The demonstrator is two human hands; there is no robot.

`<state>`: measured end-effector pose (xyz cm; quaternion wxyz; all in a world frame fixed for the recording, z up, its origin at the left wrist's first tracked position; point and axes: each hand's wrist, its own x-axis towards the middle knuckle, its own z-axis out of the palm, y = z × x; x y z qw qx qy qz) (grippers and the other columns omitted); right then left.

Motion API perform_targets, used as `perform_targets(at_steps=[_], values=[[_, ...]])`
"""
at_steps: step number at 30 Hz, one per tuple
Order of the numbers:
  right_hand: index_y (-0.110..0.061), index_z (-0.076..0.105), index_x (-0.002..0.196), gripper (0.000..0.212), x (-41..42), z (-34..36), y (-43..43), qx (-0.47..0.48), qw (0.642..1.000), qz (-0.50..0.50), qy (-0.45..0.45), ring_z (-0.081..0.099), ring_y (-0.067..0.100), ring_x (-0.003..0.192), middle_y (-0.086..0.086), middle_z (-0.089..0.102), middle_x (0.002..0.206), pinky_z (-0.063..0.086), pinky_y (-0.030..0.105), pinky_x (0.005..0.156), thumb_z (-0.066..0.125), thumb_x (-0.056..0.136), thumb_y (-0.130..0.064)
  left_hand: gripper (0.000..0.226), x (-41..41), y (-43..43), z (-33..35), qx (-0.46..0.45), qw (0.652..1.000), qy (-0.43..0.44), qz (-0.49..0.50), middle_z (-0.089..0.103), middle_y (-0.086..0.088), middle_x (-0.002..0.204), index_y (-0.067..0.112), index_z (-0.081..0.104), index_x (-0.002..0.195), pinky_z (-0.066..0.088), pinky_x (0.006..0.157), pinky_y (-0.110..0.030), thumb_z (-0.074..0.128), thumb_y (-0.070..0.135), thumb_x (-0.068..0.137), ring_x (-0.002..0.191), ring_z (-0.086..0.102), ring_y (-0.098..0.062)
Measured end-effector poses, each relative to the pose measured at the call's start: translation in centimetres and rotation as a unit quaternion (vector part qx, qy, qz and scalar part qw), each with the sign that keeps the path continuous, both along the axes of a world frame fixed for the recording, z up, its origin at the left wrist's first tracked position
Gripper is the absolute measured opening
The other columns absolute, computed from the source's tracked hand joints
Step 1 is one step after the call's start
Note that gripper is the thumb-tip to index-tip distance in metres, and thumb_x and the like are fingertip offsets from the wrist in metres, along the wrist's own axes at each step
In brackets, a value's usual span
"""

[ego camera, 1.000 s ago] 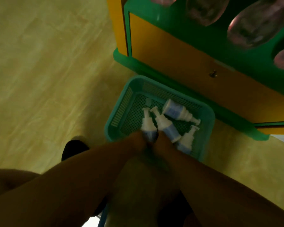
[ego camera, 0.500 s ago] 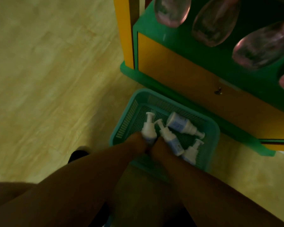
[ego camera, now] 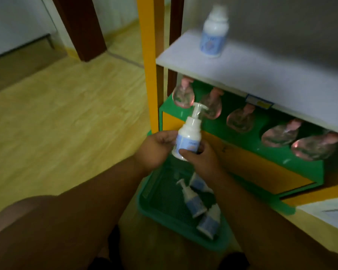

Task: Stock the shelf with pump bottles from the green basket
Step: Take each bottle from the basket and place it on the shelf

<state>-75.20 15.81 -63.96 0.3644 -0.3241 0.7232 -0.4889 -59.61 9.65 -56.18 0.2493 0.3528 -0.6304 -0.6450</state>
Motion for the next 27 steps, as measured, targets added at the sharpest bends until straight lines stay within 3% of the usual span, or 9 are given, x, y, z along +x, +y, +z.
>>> perform_targets(at_steps=[2, 3, 6, 9, 11, 18, 22, 27], values=[[-0.016, 0.066, 0.114, 0.053, -0.7, 4.3, 0.2, -0.057, 0.998, -0.002, -0.008, 0.073, 0.015, 0.088, 0.004, 0.074, 0.105, 0.06, 0.036, 0.073, 0.088, 0.067, -0.024, 0.049, -0.4, 0.3, 3.4, 0.022, 0.998, 0.052, 0.008, 0.058, -0.009, 0.124, 0.01, 0.056, 0.123, 0.05, 0.071, -0.01, 0.042, -0.023, 0.09, 0.086, 0.068, 0.006], [-0.016, 0.065, 0.117, 0.057, -0.9, 6.6, 0.6, -0.081, 0.997, -0.002, -0.005, 0.073, 0.012, 0.087, 0.002, 0.073, 0.106, 0.058, 0.028, 0.068, 0.088, 0.065, -0.028, 0.05, -0.3, 0.5, 5.0, 0.025, 0.997, 0.07, 0.007, 0.057, -0.008, 0.127, 0.008, 0.055, 0.126, 0.05, 0.072, -0.009, 0.04, -0.023, 0.09, 0.09, 0.068, 0.006], [-0.025, 0.065, 0.122, 0.067, -1.3, 12.4, 2.6, -0.149, 0.989, 0.0, -0.013, 0.072, 0.004, 0.09, -0.008, 0.074, 0.107, 0.055, 0.015, 0.064, 0.086, 0.061, -0.043, 0.051, 0.2, 1.2, 8.2, 0.006, 0.996, 0.088, 0.004, 0.056, 0.0, 0.137, 0.006, 0.049, 0.139, 0.049, 0.087, -0.01, 0.04, -0.016, 0.095, 0.108, 0.06, 0.008], [-0.041, 0.067, 0.11, 0.049, -1.1, 16.2, 4.9, -0.2, 0.979, 0.011, -0.022, 0.072, 0.003, 0.095, -0.016, 0.074, 0.108, 0.056, 0.015, 0.067, 0.084, 0.065, -0.045, 0.042, 0.3, 2.7, 10.5, 0.034, 0.991, 0.131, 0.004, 0.061, 0.008, 0.134, 0.018, 0.053, 0.137, 0.048, 0.097, -0.02, 0.046, 0.001, 0.099, 0.117, 0.059, 0.001], [-0.042, 0.066, 0.108, 0.048, -1.0, 17.7, 6.1, -0.226, 0.973, 0.005, -0.037, 0.071, 0.006, 0.1, -0.015, 0.073, 0.111, 0.057, 0.019, 0.072, 0.083, 0.063, -0.045, 0.036, 0.2, 3.8, 10.6, 0.056, 0.988, 0.143, -0.005, 0.063, 0.01, 0.131, 0.024, 0.055, 0.136, 0.046, 0.104, -0.03, 0.049, 0.014, 0.101, 0.12, 0.058, -0.004], [-0.024, 0.056, 0.131, 0.092, -1.9, 18.7, 7.9, -0.259, 0.965, -0.027, -0.034, 0.07, 0.01, 0.107, -0.006, 0.07, 0.122, 0.058, 0.023, 0.077, 0.087, 0.052, -0.06, 0.039, -2.2, 5.8, 9.8, 0.037, 0.982, 0.153, -0.106, 0.062, 0.009, 0.132, 0.033, 0.053, 0.136, 0.046, 0.104, -0.032, 0.056, 0.029, 0.098, 0.125, 0.056, -0.008], [-0.037, 0.06, 0.123, 0.061, -2.2, 18.3, 7.2, -0.28, 0.96, -0.015, 0.002, 0.069, 0.009, 0.107, -0.009, 0.07, 0.121, 0.058, 0.02, 0.077, 0.084, 0.068, -0.047, 0.036, -4.1, 5.7, 8.8, 0.018, 0.982, 0.166, -0.083, 0.067, 0.006, 0.126, 0.033, 0.057, 0.132, 0.047, 0.103, -0.041, 0.059, 0.029, 0.096, 0.119, 0.061, -0.015], [-0.037, 0.054, 0.132, 0.067, -3.2, 18.1, 5.6, -0.277, 0.96, -0.024, 0.005, 0.067, 0.011, 0.113, -0.01, 0.067, 0.126, 0.059, 0.031, 0.086, 0.074, 0.073, -0.06, 0.044, -6.3, 3.5, 8.8, 0.024, 0.978, 0.189, -0.088, 0.067, 0.006, 0.124, 0.038, 0.052, 0.134, 0.053, 0.094, -0.031, 0.062, 0.03, 0.093, 0.119, 0.061, -0.014]])
